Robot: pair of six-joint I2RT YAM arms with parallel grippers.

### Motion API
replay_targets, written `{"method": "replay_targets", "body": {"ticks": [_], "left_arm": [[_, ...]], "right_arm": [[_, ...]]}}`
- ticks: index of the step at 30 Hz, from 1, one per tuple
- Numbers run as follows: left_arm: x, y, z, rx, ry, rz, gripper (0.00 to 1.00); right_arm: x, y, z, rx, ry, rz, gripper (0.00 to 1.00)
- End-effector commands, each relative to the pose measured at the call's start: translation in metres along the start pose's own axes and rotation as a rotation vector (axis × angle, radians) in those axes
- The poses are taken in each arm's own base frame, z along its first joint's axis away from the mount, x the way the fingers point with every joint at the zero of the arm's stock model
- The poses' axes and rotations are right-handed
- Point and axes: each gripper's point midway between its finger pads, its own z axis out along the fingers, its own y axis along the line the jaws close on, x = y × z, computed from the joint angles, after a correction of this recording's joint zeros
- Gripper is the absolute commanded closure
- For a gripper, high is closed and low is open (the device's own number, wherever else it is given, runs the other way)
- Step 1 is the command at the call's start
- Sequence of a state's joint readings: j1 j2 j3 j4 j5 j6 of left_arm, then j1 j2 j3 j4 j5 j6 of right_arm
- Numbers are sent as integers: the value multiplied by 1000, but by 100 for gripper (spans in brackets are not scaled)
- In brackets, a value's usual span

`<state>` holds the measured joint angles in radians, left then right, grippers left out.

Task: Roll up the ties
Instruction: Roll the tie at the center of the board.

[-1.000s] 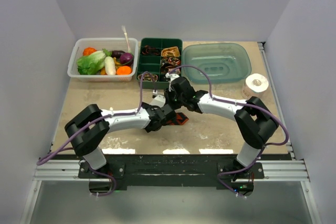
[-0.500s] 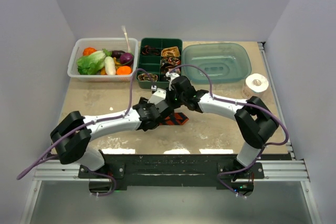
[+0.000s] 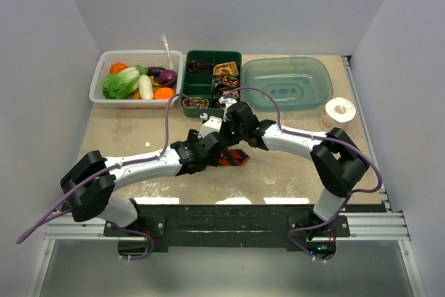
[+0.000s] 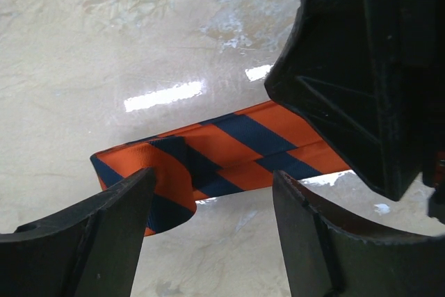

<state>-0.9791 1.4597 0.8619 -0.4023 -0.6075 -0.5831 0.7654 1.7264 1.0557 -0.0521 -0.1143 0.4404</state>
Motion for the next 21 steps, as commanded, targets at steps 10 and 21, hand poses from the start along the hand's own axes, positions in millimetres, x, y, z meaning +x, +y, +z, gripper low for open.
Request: {"method": "replay_targets", "body": {"ticks": [10,21], "left_arm": [[-54,10,-33,151,-179,-205,24],[-43,93,-33,147,-155,-527,16]], "right_arm": [[-29,27,-15,-97,-79,-44,73],[-29,119,7,-255,-50,-180,74]]}}
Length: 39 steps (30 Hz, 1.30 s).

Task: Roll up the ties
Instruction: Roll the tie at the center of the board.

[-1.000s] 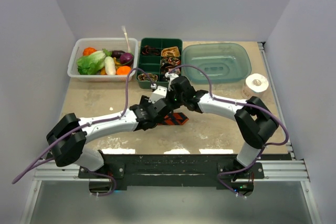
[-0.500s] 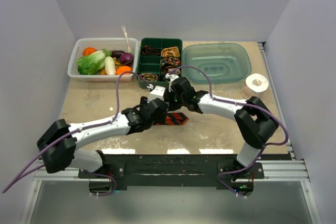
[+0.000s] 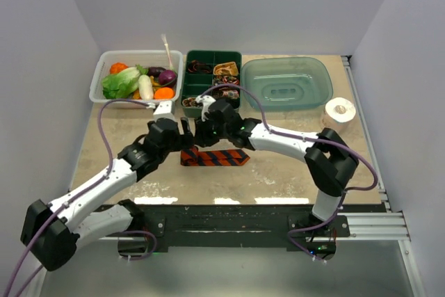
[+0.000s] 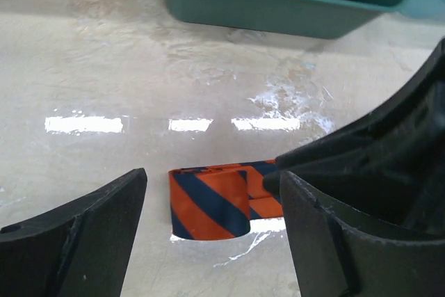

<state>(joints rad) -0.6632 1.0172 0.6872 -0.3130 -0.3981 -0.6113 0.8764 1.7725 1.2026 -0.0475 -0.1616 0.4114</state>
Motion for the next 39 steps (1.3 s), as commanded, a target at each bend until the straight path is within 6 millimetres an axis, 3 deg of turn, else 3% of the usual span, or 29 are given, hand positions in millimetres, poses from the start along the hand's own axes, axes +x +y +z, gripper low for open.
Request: {"method": "replay_targets", "body": {"ticks": [1,4,9,14,23,29,31,36,39], "left_arm": [[-2,18,-2,40,26,-153,16],[1,30,2,76,53,-230,16],[11,40,10,137,90,-288,16],[24,41,17,154,120,-285,16],[52,35,30,212,186,-288,17],[65,36,32,218,216,-287,18],[60,32,34,246,190,-284,18],[66,26,35,288,200,-285,18],[65,21,35,324,193,-279,18]], "right_arm": [[-6,40,19,-89,4,-70,74],[0,46,30,-101,28,-75,75],[10,33,38,-45,54,-77,76],[18,15,33,37,76,-84,76],[37,0,25,90,103,-79,76],[49,-6,21,97,115,-71,76],[51,-7,23,97,122,-70,76],[34,3,19,76,87,-70,76],[13,12,9,66,35,-75,76]]}}
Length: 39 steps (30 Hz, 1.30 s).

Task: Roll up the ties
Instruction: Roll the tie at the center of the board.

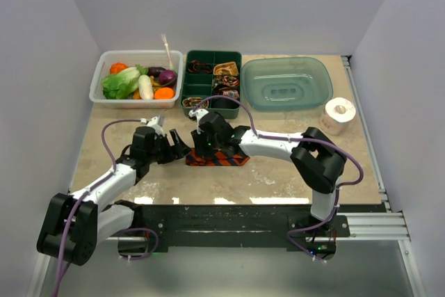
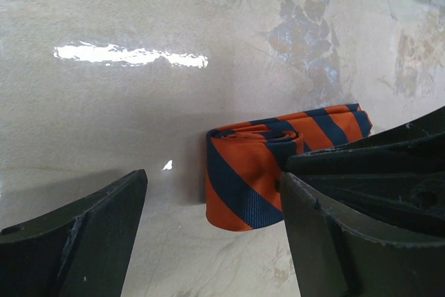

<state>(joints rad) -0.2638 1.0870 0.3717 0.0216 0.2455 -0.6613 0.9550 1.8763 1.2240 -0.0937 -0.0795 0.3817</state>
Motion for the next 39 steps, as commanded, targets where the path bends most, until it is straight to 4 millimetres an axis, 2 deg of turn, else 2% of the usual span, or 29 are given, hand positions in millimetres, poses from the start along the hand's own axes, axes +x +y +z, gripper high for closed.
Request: {"method": "replay_targets", "body": {"ticks": [1,5,8,16,22,26,39], "left_arm": [[-6,-17,2,107,-25,30,18],[-4,-19,4,134,-24,29,18],[0,-17,7,136,-12,28,18],[11,-9,13,125,14,23,23],[14,-9,12,135,13,19,23],[16,-9,12,140,12,11,23],[25,-21,13,223,55,-21,23]], "right_arm": [[-38,10,-26,-3,-93,-7,76],[-50,11,-36,2,-122,-11,76],[-47,8,-36,10,-117,-11,76],[-30,-1,-23,38,-70,-4,76],[-18,-11,-22,74,-43,-13,77],[-9,-14,-21,78,-28,-19,81],[18,-27,-8,102,30,-12,86]]}}
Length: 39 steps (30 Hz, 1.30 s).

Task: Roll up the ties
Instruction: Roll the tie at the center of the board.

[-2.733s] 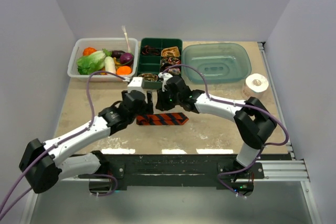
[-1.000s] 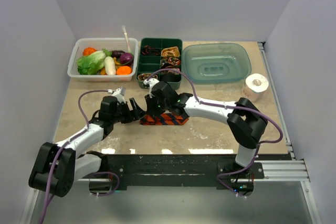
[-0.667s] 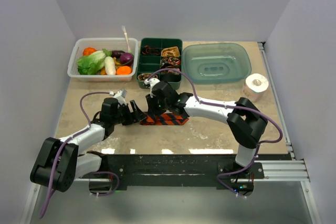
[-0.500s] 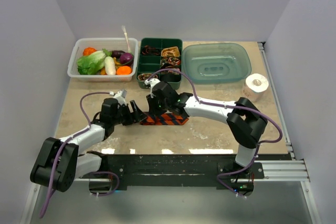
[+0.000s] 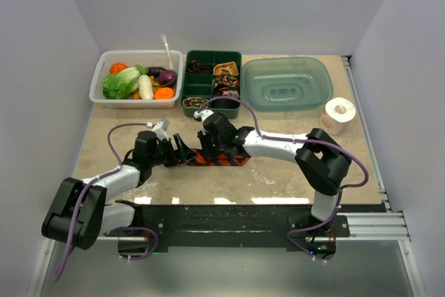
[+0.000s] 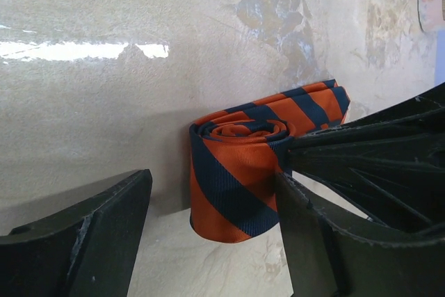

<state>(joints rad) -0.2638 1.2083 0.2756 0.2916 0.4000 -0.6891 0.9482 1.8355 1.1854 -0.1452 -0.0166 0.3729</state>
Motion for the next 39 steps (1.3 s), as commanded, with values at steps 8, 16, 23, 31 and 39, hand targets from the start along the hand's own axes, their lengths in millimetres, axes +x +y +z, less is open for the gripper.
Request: {"method": "replay_targets", "body": {"ticks": [8,16,23,31,39], "left_arm": [[12,-17,5,144,44,-22,27],[8,-22,10,198,12,-9,44],[-1,-19,11,150,8,23,50],[-21,2,5,-73,29,96,51],[-23,15,4,-302,116,183,52]], "right_arm": [[16,-16,13,61,23,1,87],[15,-13,13,40,15,-2,87],[-1,-6,4,25,-19,0,87],[-21,-6,-7,19,-63,9,87],[-12,-9,7,24,-27,7,87]]}}
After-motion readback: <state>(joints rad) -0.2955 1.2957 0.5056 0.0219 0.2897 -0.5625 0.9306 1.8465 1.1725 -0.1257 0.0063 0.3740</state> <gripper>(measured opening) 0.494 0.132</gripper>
